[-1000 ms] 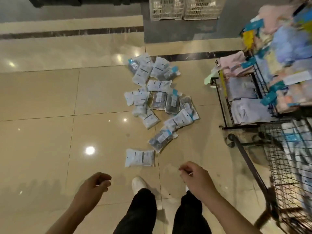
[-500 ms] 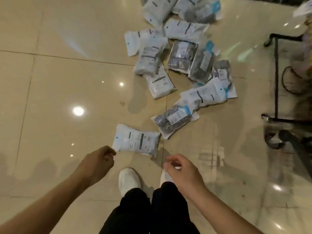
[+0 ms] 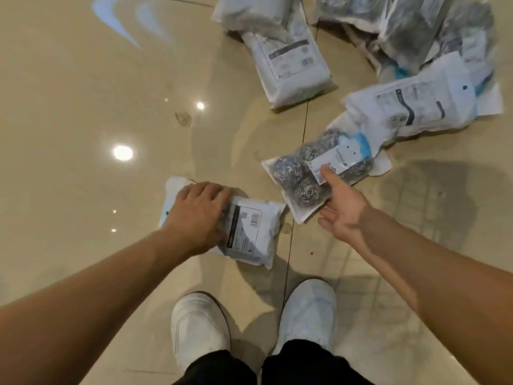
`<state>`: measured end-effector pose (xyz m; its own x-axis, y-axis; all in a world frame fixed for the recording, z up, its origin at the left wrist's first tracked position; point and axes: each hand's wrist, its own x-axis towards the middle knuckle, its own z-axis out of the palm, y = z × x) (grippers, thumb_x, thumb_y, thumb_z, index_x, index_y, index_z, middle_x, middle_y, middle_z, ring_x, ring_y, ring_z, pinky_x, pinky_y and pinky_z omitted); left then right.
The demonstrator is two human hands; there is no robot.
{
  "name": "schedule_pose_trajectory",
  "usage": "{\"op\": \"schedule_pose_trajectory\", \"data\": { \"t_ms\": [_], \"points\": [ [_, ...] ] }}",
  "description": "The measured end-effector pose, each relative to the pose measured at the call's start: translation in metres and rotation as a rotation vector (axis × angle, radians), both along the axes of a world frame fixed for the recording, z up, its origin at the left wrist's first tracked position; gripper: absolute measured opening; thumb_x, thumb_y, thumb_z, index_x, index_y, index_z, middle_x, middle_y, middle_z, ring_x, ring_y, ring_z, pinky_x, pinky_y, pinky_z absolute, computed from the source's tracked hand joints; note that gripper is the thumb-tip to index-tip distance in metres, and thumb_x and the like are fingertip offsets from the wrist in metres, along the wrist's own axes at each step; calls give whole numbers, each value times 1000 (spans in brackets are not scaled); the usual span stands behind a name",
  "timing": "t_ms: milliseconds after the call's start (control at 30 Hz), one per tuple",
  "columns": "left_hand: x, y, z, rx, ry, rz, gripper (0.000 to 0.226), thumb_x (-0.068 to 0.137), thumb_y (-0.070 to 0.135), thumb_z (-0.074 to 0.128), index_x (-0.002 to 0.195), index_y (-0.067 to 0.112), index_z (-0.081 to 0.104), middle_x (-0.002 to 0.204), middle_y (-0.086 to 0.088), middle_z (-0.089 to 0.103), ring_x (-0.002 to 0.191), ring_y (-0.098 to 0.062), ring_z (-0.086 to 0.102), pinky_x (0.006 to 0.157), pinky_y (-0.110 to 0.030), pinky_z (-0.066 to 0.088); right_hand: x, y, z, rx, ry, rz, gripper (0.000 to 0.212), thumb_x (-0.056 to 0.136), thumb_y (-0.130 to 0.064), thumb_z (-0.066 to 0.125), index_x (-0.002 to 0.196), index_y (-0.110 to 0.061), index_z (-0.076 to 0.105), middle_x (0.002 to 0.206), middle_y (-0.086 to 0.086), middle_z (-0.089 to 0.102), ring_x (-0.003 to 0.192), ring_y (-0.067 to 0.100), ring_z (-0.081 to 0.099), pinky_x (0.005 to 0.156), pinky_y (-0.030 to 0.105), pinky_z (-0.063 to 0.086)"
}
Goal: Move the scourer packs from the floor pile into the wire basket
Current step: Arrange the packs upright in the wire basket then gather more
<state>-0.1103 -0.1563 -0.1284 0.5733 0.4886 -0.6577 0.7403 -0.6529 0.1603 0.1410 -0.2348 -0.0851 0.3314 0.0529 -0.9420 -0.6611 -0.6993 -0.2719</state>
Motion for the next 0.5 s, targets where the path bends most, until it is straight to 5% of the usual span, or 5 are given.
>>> {"op": "schedule_pose_trajectory", "data": {
  "t_ms": [67, 133, 267, 400, 500],
  "points": [
    [-1, -1, -5, 53, -15, -37, 92, 73, 59, 78, 151, 25, 43, 145, -3, 56, 135, -29, 50, 119, -46, 33, 0, 3, -11, -1, -27, -50, 53, 95, -52, 71, 141, -28, 60, 130, -6, 71, 87, 12, 66, 58, 24, 55],
    [-2, 1, -4, 89, 15, -54, 83, 72, 61, 78, 142, 24, 50, 132, -2, 61, 123, -28, 55, 117, -43, 34, 4, 5, -18, -10, -46, -99, 43, 95, -45, 75, 130, -23, 66, 122, 0, 75, 78, 14, 67, 41, 20, 51],
    [-7, 6, 18, 17, 93, 2, 60, 81, 63, 73, 125, 24, 60, 116, 0, 60, 104, -23, 60, 102, -37, 46, 7, 5, -11, 36, 39, -180, 15, 99, -28, 72, 102, -15, 65, 112, 10, 75, 85, 22, 72, 81, 43, 63],
    [-24, 4, 77, -108, 64, 345, 47, 81, 64, 76, 102, 26, 57, 100, 3, 53, 83, -17, 57, 64, -32, 44, -5, -20, 30, 67, 64, -138, 12, 102, -16, 68, 113, -17, 71, 101, 8, 80, 77, 22, 79, 59, 41, 67],
    [-38, 2, 144, -231, -37, 687, 39, 81, 57, 81, 93, 25, 62, 91, 5, 64, 75, -12, 63, 55, -28, 44, -14, -48, 85, 77, -5, -74, 32, 98, -17, 73, 130, -22, 70, 113, 4, 81, 93, 23, 79, 67, 38, 65]
  ]
}}
